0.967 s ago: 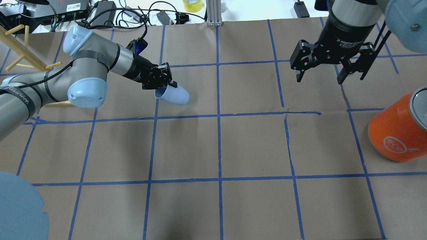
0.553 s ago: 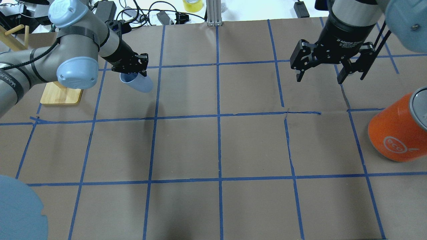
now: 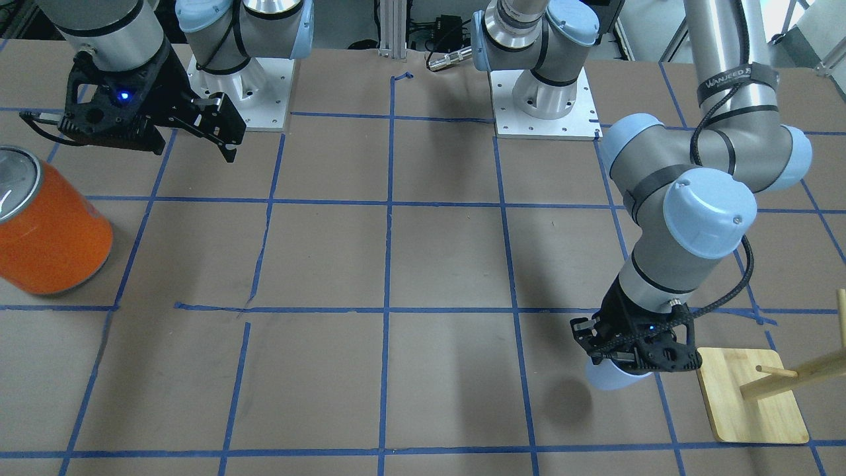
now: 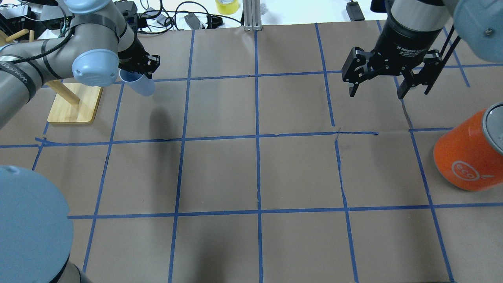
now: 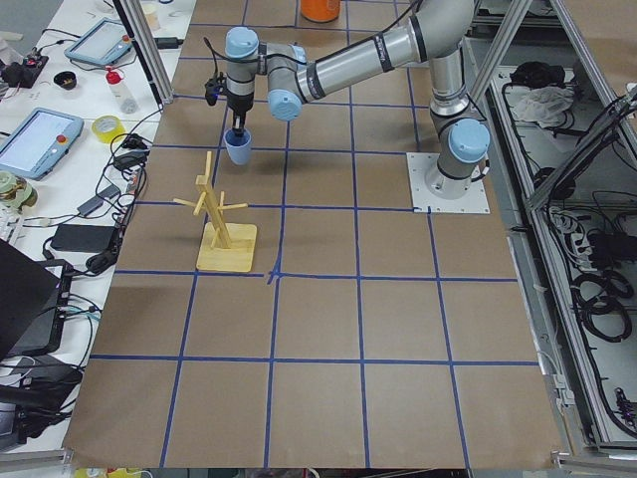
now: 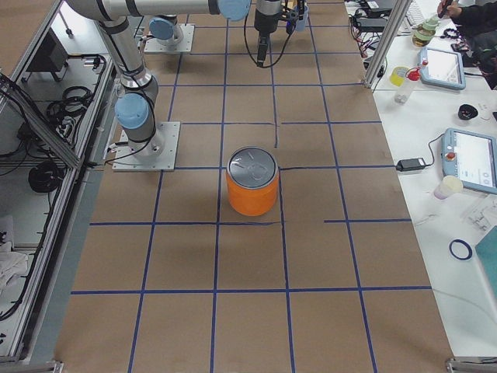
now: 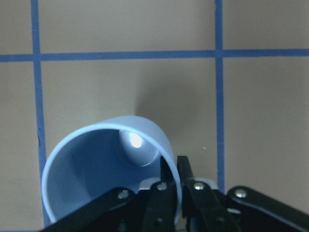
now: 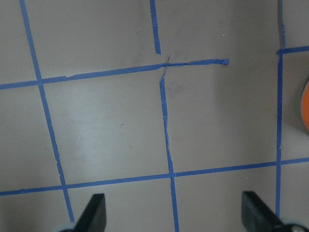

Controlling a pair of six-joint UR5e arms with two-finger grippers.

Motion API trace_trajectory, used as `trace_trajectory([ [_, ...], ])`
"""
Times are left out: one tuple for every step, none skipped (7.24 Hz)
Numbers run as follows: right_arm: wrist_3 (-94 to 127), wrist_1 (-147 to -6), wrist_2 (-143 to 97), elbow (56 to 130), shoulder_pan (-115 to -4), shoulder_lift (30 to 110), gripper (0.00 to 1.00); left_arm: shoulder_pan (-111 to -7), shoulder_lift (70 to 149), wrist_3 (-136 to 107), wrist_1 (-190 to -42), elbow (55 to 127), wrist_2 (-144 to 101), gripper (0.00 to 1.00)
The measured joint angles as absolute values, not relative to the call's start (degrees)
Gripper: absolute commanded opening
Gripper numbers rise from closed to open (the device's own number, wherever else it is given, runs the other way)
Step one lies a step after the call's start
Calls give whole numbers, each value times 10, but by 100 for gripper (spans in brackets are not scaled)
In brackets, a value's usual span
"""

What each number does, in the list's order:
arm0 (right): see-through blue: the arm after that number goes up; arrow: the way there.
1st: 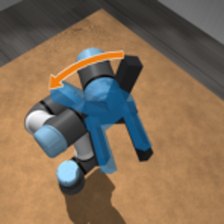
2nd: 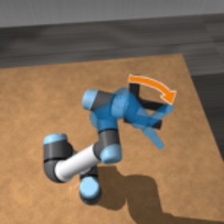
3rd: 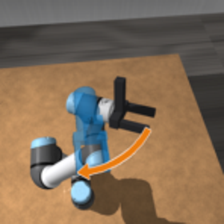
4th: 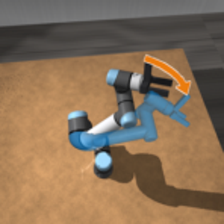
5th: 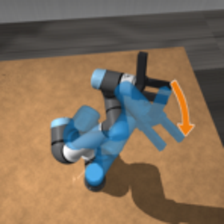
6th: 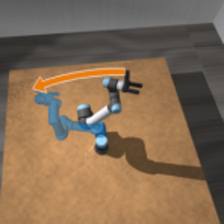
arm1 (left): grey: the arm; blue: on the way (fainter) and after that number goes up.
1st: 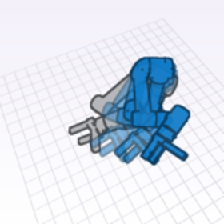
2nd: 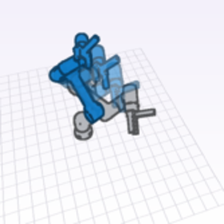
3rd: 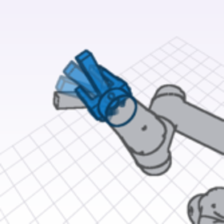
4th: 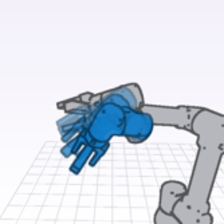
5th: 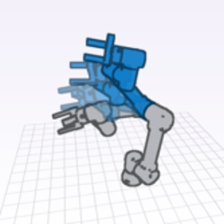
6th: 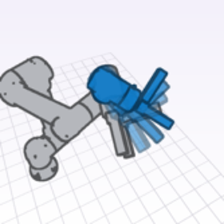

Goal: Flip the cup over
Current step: 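Lift the cup with the left gripper and turn it upright, then set the cup upright on the table and open the left gripper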

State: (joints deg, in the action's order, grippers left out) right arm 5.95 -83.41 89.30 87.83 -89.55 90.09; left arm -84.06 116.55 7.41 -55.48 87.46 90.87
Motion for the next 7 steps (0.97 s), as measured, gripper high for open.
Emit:
trace_trajectory([
  [60, -834, 895, 878, -895, 901, 100, -840, 1178, 79, -554, 872, 910, 0],
  [62, -834, 899, 876, -895, 901, 100, -840, 1184, 82, -554, 875, 910, 0],
  [65, -834, 898, 874, -895, 901, 100, -840, 1188, 83, -554, 879, 911, 0],
  [62, -834, 895, 872, -894, 900, 100, -840, 1193, 83, -554, 882, 912, 0],
  [59, -834, 894, 871, -893, 899, 100, -840, 1196, 80, -554, 885, 912, 12],
  [59, -834, 894, 869, -893, 896, 100, -841, 1197, 78, -554, 887, 912, 81],
  [59, -835, 894, 869, -893, 892, 100, -841, 1197, 78, -554, 887, 913, 97],
])
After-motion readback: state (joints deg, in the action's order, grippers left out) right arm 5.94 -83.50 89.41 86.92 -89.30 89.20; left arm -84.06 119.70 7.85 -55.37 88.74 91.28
